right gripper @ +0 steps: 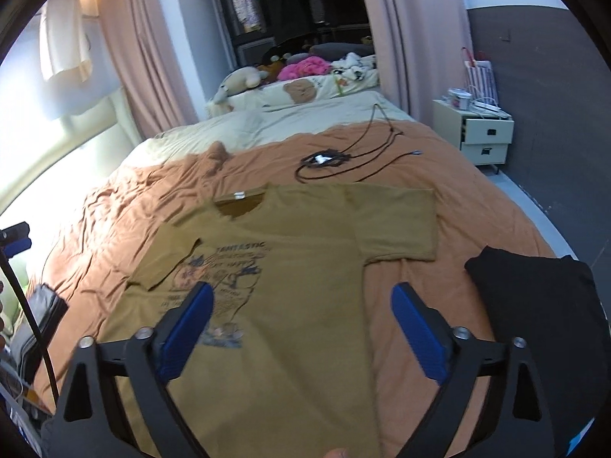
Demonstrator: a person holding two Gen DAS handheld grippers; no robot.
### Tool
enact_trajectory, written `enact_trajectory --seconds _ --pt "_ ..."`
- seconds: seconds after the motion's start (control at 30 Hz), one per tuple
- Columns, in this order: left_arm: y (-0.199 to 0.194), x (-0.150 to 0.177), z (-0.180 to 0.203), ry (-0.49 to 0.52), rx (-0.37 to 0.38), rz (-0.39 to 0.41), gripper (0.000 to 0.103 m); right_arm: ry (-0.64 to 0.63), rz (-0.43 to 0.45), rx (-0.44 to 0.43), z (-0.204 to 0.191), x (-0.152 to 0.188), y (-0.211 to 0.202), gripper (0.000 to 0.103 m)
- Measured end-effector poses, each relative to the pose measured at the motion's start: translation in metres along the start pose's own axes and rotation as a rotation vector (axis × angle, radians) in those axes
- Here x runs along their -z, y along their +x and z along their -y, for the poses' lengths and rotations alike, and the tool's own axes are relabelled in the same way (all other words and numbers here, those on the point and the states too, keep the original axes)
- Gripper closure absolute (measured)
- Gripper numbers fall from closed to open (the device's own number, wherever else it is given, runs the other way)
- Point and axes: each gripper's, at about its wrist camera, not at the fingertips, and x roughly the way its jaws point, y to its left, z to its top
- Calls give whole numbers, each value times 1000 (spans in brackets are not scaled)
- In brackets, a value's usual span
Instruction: Fold small clothes
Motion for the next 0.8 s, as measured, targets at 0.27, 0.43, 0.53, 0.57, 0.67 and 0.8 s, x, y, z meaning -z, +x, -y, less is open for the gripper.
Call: enact_trajectory --seconds 0.27,0.43,0.53,0.57,0.67,0.8 --pt "42 -11 29 10 47 -44 0 69 -45 -2 21 3 34 0" --pt "69 -13 45 18 64 -72 0 127 -54 1 41 1 49 0" --pt "87 -12 53 27 83 -86 0 174 -45 3 59 1 56 0" --pt "94 -12 56 30 89 -94 0 199 -40 -1 65 -1 58 0" --pt "116 -11 65 37 105 -114 0 247 -32 -17 80 3 66 0" --pt "144 -9 81 45 148 -143 1 324 -29 -35 98 5 82 0"
